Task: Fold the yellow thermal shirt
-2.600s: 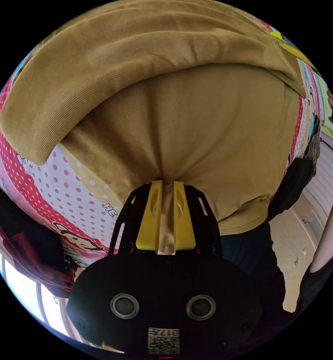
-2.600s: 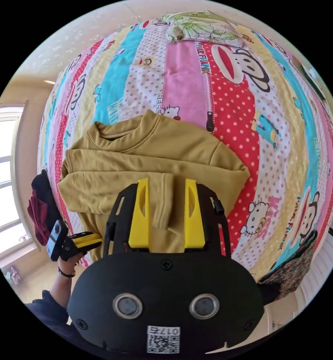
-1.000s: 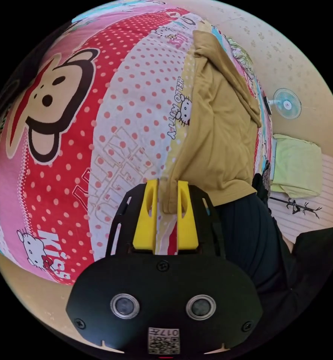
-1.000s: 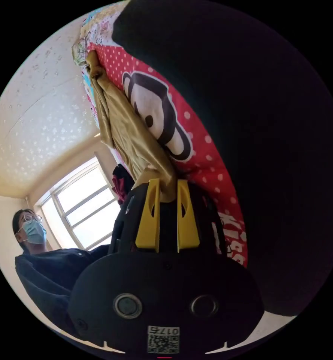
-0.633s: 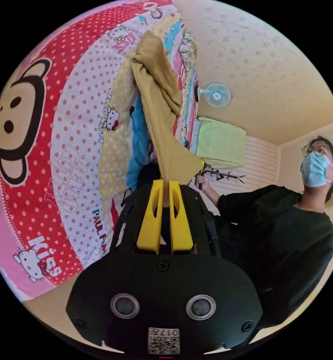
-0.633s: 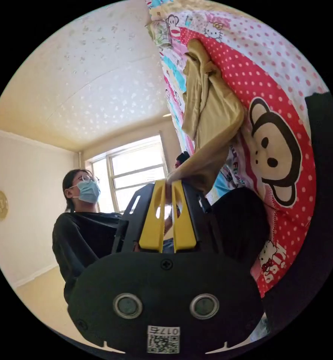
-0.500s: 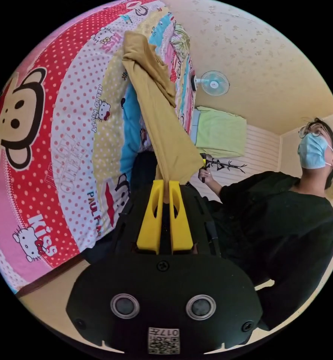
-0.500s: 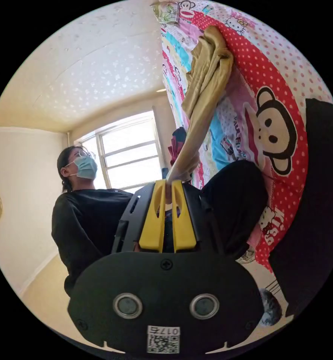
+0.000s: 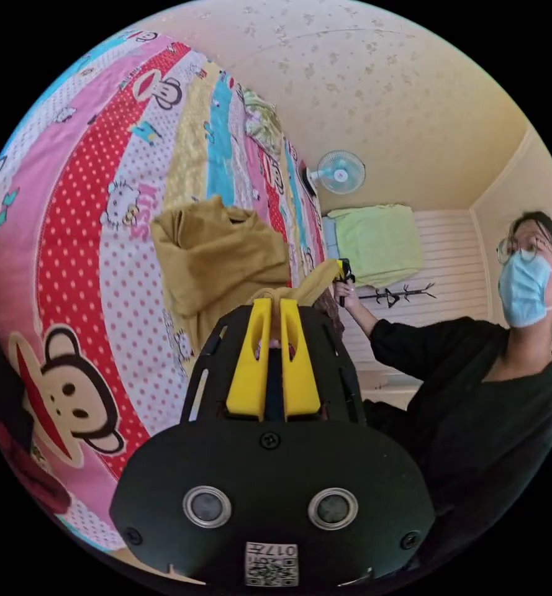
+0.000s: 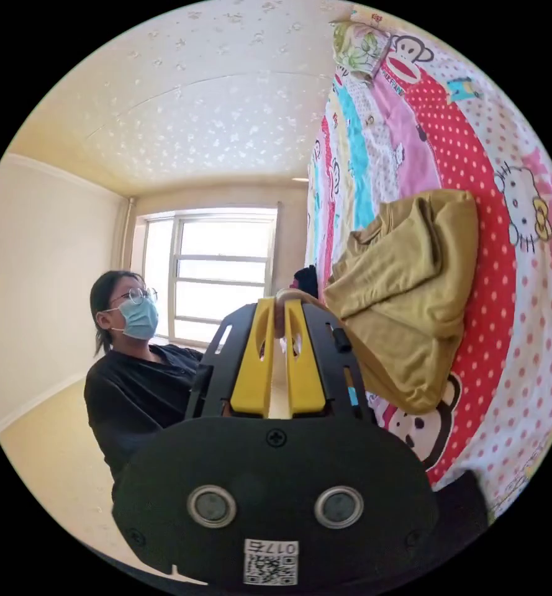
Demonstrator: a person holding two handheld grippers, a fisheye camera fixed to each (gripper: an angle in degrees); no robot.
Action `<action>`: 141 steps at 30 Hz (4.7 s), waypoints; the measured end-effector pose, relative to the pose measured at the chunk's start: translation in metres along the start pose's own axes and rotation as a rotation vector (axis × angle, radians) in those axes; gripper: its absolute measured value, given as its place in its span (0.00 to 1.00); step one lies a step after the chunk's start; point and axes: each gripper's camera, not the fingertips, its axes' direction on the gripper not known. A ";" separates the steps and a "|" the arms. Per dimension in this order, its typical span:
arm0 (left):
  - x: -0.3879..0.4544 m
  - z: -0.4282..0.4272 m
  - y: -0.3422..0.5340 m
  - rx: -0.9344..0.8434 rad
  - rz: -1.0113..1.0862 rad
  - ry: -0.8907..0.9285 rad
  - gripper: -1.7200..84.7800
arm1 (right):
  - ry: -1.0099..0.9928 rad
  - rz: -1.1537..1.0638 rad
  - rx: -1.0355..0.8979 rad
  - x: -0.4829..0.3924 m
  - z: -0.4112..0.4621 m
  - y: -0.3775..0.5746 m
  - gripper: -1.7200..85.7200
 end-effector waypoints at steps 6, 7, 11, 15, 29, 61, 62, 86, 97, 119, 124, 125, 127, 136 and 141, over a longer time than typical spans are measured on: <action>-0.049 0.000 -0.079 0.187 -0.105 -0.055 0.13 | 0.057 0.081 0.179 0.048 0.020 -0.104 0.08; -0.052 0.002 -0.076 0.208 -0.116 -0.062 0.13 | 0.077 0.070 0.174 0.047 0.023 -0.106 0.08; -0.061 0.038 -0.039 0.151 -0.184 -0.161 0.14 | 0.387 0.091 0.049 0.042 0.059 -0.086 0.10; -0.058 0.091 -0.001 0.041 -0.200 -0.187 0.14 | 0.720 0.156 -0.012 0.055 0.089 -0.033 0.16; -0.033 0.141 0.010 -0.023 -0.201 -0.329 0.11 | 0.774 0.210 -0.009 0.118 0.152 0.012 0.13; -0.029 0.122 0.009 0.023 -0.227 -0.120 0.15 | 1.003 -0.068 -0.275 0.152 0.322 -0.167 0.16; -0.026 0.125 0.006 0.025 -0.226 -0.129 0.15 | 1.057 -0.049 -0.310 0.168 0.339 -0.180 0.16; -0.051 0.159 0.020 0.019 -0.413 -0.212 0.19 | 1.427 0.179 -0.074 0.221 0.266 -0.130 0.11; -0.069 0.160 0.035 0.016 -0.455 -0.117 0.16 | 1.228 0.232 0.185 0.197 0.196 -0.095 0.05; 0.131 0.317 -0.072 -0.234 0.065 -0.087 0.08 | 0.780 0.268 0.100 0.217 0.145 0.050 0.03; 0.123 0.400 -0.047 -0.405 0.032 0.008 0.11 | 0.781 0.409 0.174 0.227 0.078 0.117 0.03; 0.115 0.406 -0.040 -0.426 0.017 0.049 0.12 | 0.795 0.438 0.151 0.231 0.073 0.127 0.03; 0.100 0.398 -0.031 -0.389 -0.016 0.149 0.14 | 0.817 0.464 0.123 0.236 0.072 0.139 0.04; -0.008 0.329 0.008 -0.117 -0.314 -0.125 0.23 | 0.682 0.616 0.128 0.265 0.076 0.186 0.15; -0.050 0.392 0.032 -0.304 -0.459 0.002 0.19 | 0.429 0.647 0.237 0.281 0.065 0.216 0.19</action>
